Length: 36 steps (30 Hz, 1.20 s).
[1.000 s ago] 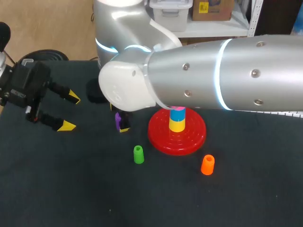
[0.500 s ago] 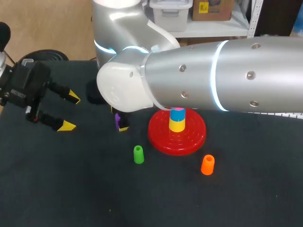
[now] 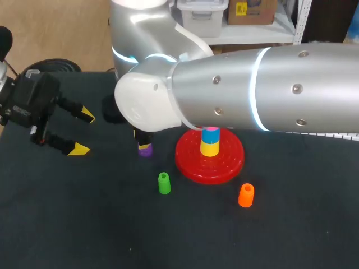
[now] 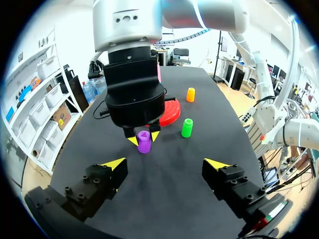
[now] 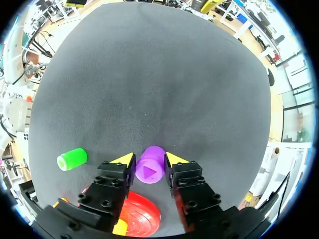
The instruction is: Pick up and stack the cylinders on the red base in this order: pink,purple,orange,green
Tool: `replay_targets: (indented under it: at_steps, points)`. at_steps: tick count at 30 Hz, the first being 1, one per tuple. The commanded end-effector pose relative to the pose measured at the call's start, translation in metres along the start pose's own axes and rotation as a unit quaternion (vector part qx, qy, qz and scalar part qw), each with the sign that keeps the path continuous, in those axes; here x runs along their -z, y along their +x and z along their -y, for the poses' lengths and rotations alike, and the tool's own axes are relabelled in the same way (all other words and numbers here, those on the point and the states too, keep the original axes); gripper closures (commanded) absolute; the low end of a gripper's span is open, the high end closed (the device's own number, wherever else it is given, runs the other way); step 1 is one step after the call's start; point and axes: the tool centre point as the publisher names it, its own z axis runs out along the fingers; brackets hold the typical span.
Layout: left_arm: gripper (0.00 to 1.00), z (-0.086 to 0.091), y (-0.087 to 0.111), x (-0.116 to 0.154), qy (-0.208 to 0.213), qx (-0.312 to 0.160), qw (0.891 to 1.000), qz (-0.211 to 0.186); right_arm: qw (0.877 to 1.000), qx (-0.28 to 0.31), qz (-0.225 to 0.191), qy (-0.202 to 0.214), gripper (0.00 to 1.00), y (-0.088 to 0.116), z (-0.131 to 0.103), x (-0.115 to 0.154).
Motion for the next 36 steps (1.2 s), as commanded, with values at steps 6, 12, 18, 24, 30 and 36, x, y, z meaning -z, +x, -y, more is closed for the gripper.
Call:
replay_targets:
  at_steps: [6, 12, 18, 24, 30, 36]
  points:
    - [0.0, 0.0, 0.001, -0.001, -0.001, -0.001, 1.0, 0.001, 1.0, -0.001, 0.003, 0.003, 1.0, 0.003, -0.005, 0.002]
    - [0.0, 0.0, 0.001, -0.001, -0.001, -0.001, 1.0, 0.001, 1.0, -0.002, -0.003, 0.007, 1.0, 0.004, -0.006, 0.009]
    - [0.0, 0.0, 0.001, -0.001, -0.001, -0.001, 1.0, 0.001, 1.0, -0.001, -0.014, 0.01, 1.0, 0.005, -0.007, 0.02]
    - [0.0, 0.0, 0.001, -0.001, -0.001, -0.001, 1.0, 0.001, 0.999, -0.004, -0.021, 0.024, 1.0, 0.006, -0.005, 0.037]
    - [0.0, 0.0, 0.001, -0.001, -0.001, -0.001, 1.0, 0.001, 0.999, -0.01, -0.025, 0.042, 1.0, 0.01, -0.001, 0.055]
    - [0.0, 0.0, 0.001, -0.001, -0.001, -0.001, 1.0, 0.001, 0.997, -0.019, -0.027, 0.066, 1.0, 0.018, 0.006, 0.086]
